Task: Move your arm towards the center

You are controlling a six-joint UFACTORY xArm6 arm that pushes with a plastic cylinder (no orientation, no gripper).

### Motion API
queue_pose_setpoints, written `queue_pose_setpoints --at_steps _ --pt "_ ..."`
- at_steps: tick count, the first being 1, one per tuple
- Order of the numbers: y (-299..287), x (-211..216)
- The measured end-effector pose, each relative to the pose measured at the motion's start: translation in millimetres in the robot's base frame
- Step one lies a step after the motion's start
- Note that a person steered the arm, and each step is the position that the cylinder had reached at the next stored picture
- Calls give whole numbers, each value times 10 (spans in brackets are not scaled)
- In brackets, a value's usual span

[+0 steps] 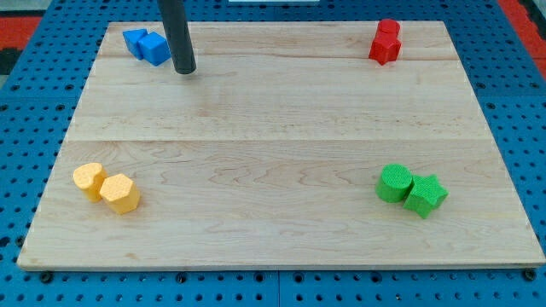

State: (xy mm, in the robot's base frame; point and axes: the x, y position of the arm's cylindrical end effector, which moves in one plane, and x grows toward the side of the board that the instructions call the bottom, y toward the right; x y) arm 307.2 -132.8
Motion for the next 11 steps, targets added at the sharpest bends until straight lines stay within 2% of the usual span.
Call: queue_pose_setpoints --at_steps 6,9,11 --pt "693 0" --pt "695 22" --pt "744 463"
